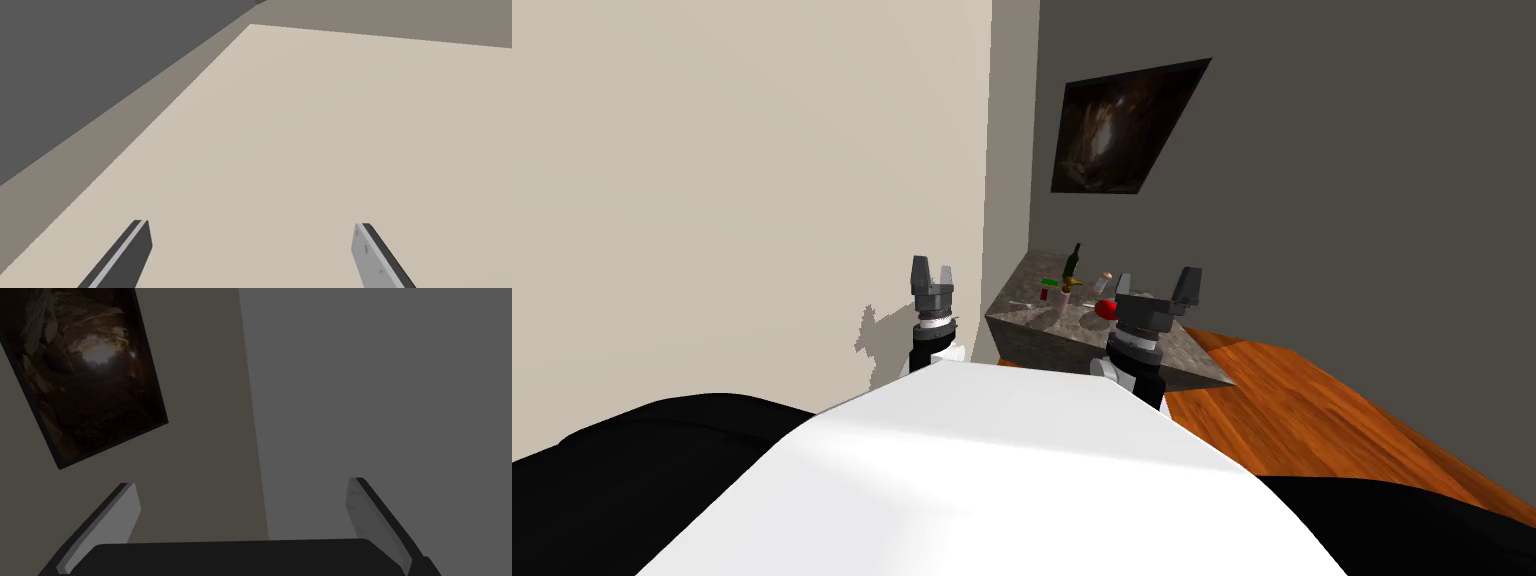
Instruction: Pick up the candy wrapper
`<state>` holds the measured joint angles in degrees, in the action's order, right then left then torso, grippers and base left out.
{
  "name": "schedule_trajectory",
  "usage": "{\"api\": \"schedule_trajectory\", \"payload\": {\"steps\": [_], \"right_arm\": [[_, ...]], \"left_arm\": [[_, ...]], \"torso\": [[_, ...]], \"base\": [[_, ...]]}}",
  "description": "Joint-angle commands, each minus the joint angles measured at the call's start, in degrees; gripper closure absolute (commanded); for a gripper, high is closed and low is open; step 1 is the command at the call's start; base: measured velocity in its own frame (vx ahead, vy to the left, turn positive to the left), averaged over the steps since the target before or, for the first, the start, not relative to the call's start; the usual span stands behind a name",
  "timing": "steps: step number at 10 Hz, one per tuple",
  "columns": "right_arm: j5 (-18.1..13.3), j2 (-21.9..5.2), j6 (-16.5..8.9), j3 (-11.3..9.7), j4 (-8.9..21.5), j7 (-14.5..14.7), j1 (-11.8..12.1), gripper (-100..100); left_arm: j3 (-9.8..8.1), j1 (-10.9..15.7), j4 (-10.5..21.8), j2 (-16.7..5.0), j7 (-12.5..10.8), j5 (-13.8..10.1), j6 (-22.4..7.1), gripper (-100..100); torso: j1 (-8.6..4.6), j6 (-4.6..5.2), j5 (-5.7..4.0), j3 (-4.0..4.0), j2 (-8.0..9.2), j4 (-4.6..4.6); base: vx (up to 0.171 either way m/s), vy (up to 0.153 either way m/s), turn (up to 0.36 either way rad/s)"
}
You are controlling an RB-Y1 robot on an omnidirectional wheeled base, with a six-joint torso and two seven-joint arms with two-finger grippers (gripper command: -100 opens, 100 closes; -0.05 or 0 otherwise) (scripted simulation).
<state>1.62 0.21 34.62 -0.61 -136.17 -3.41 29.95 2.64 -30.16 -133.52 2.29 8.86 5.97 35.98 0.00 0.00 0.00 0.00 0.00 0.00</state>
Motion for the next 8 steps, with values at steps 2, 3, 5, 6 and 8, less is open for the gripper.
{"api": "schedule_trajectory", "payload": {"steps": [2,3,5,6,8], "right_arm": [[-2.42,-3.94,1.01,0.84,0.72,1.84,1.68,-100],[-3.57,-5.24,1.5,1.32,1.14,2.73,2.52,-100],[-6.37,-7.89,2.71,2.67,2.34,4.98,4.63,-100],[-8.0,-9.27,3.41,3.53,3.12,6.31,5.88,-100],[-11.51,-12.15,4.97,5.61,5.12,9.35,8.72,-100]], "left_arm": [[0.0,0.01,0.0,0.0,0.0,0.0,0.0,0],[0.0,0.01,0.0,-0.01,0.0,0.0,0.0,0],[-0.01,0.01,0.0,-0.01,0.0,0.0,0.0,0],[-0.01,0.01,0.0,-0.01,0.0,0.0,0.0,0],[-0.01,0.01,0.0,-0.01,0.0,0.0,-0.01,0]], "torso": [[-0.19,-0.03,-0.03,0.06,0.11,0.02],[-0.34,-0.02,-0.07,0.12,0.21,0.04],[-0.48,0.0,-0.11,0.14,0.24,0.05],[-0.54,-0.02,-0.12,0.18,0.32,0.07],[-0.54,-0.01,-0.12,0.21,0.36,0.08]], "base": [[-0.05,-0.073,0.226],[-0.058,-0.101,0.198],[-0.076,-0.124,0.218],[-0.093,-0.119,0.416],[-0.101,-0.124,0.33]]}}
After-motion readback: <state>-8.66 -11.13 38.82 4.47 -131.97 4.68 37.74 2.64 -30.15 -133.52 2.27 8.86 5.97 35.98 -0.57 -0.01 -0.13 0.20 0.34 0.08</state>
